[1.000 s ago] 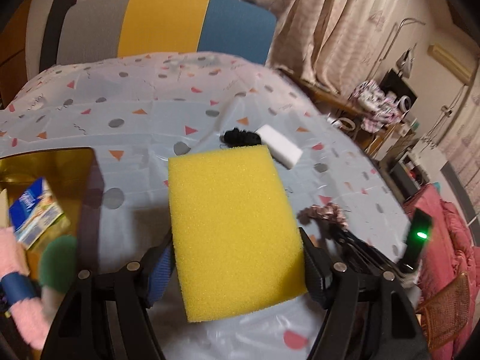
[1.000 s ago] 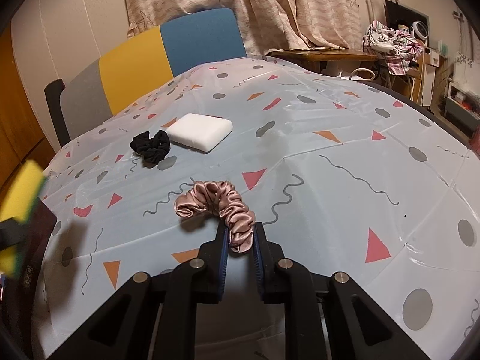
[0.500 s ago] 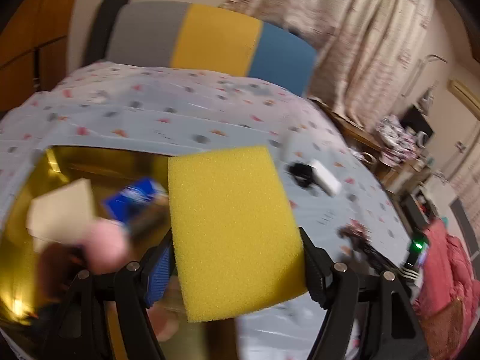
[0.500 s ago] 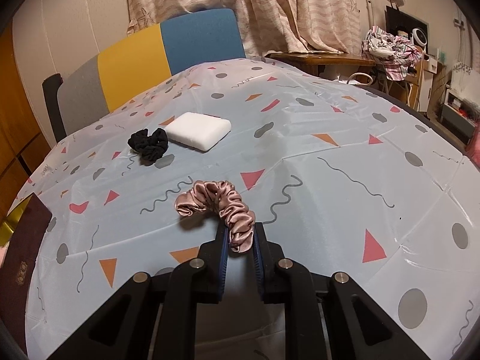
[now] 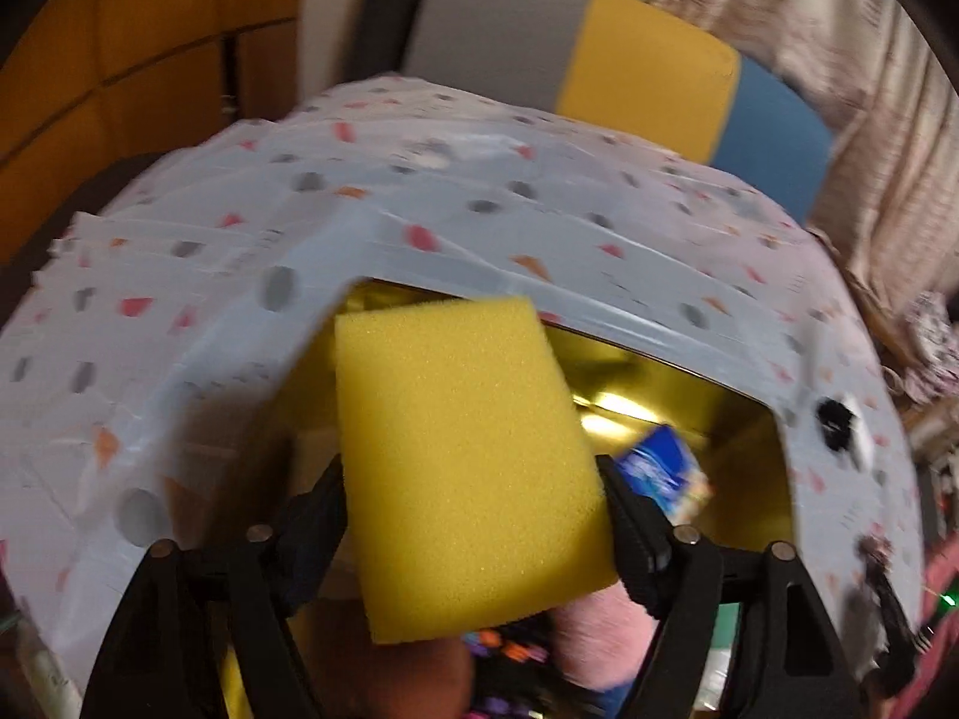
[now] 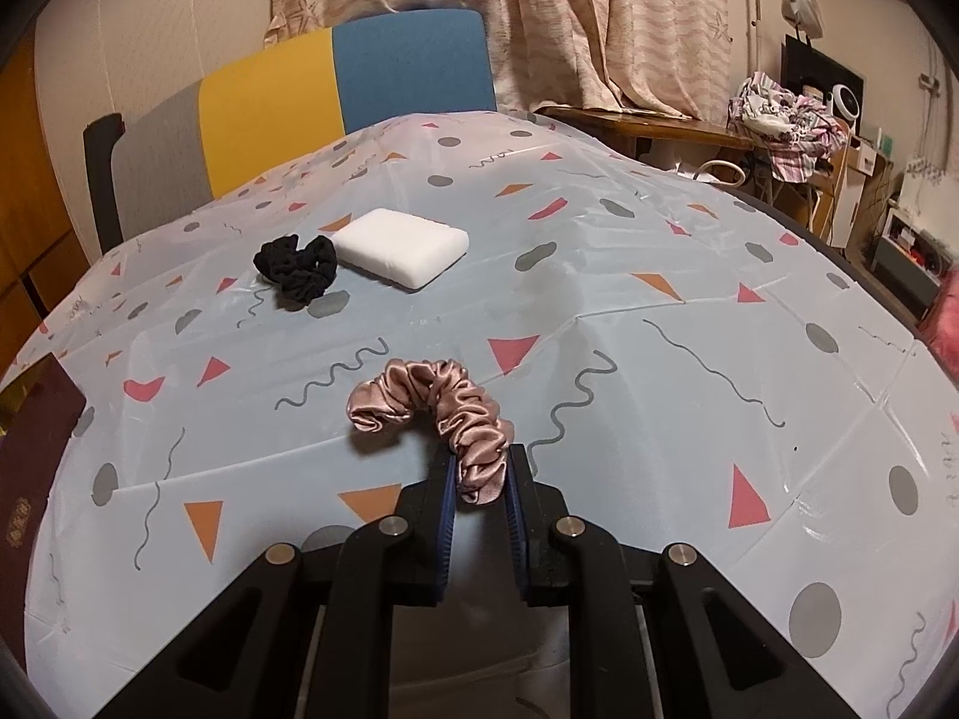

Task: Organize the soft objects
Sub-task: 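Carry the yellow sponge into the gold tray and release it with the left tool, then carry the pink satin scrunchie into the gold tray and open the right tool, then reach the right tool to the white block and grasp it, then grasp the black scrunchie with the left tool while the right holds the white block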

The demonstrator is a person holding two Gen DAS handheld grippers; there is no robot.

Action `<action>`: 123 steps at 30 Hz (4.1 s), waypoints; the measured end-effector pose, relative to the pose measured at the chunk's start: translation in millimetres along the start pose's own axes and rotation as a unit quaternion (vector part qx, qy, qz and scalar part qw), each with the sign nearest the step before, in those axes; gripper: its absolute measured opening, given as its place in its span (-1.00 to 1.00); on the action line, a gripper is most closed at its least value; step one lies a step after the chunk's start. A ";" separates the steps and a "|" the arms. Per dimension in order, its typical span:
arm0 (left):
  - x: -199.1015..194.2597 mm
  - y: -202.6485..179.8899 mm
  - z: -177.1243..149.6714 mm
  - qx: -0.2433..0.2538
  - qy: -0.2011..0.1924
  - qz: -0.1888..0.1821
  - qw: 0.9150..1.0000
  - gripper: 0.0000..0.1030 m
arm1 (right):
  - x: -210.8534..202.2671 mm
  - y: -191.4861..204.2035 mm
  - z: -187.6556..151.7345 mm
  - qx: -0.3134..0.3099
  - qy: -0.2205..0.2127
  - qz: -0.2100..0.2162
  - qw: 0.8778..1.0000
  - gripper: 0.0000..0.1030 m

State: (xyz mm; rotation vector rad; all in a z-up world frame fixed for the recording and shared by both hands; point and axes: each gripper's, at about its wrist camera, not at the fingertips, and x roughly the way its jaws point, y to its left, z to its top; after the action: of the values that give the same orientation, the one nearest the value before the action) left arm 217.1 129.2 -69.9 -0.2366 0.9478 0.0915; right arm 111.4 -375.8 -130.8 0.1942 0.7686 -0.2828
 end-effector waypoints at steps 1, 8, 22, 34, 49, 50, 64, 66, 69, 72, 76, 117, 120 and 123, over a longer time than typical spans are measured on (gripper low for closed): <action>-2.0 3.7 -0.4 -0.002 -0.010 0.004 1.000 0.64 | 0.3 1.2 -0.1 -0.002 0.001 -0.002 1.000 -0.68; -19.2 9.8 -6.2 0.011 -0.033 -0.017 0.999 0.66 | 1.8 8.0 0.3 -0.019 0.004 -0.015 1.000 -0.68; -74.4 2.6 -64.9 0.019 -0.061 -0.127 0.990 0.66 | -67.0 71.0 -4.3 -0.070 -0.031 0.103 0.992 -0.68; -108.8 25.5 -67.7 -0.033 -0.112 -0.096 0.989 0.65 | -157.4 216.5 -36.2 -0.201 -0.048 0.331 0.921 -0.68; -112.9 48.6 -66.6 -0.079 -0.111 -0.092 0.986 0.65 | -134.7 326.5 -92.8 -0.281 0.067 0.391 0.874 0.34; -113.0 48.7 -66.6 -0.080 -0.111 -0.091 0.986 0.65 | -133.2 320.7 -91.7 -0.275 0.070 0.392 0.875 0.34; -109.8 4.1 -81.2 -0.019 -0.088 -0.126 0.988 0.65 | -123.3 227.1 -47.6 -0.169 0.028 0.326 0.930 0.44; -107.4 -11.8 -86.6 0.003 -0.080 -0.133 0.988 0.65 | -111.5 210.6 -43.6 -0.160 0.036 0.303 0.939 0.44; -101.7 -42.1 -94.7 0.044 -0.062 -0.149 0.986 0.65 | -87.7 184.1 -38.3 -0.139 0.057 0.266 0.952 0.44; -97.3 -70.6 -101.6 0.077 -0.041 -0.169 0.982 0.65 | -62.9 158.8 -31.6 -0.127 0.079 0.229 0.962 0.44; -97.2 -108.1 -108.6 0.121 -0.022 -0.213 0.969 0.65 | -32.3 125.7 -11.5 -0.149 0.087 0.187 0.967 0.45; -55.0 -217.7 -113.0 0.160 0.079 -0.208 0.962 0.65 | 92.6 71.9 100.9 -0.152 0.105 0.136 0.973 0.21; -52.1 -226.8 -109.6 0.170 0.076 -0.202 0.962 0.65 | 75.0 61.8 87.2 -0.115 0.109 0.161 0.974 0.21; -46.5 -235.8 -102.0 0.164 0.072 -0.193 0.965 0.65 | 53.9 48.7 70.5 -0.087 0.101 0.154 0.979 0.21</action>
State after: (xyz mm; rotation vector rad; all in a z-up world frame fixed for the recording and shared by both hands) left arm 151.8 -122.9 -51.4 -0.1172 1.0284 -0.4452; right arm 210.1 -358.9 -115.9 0.1743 0.9466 0.1001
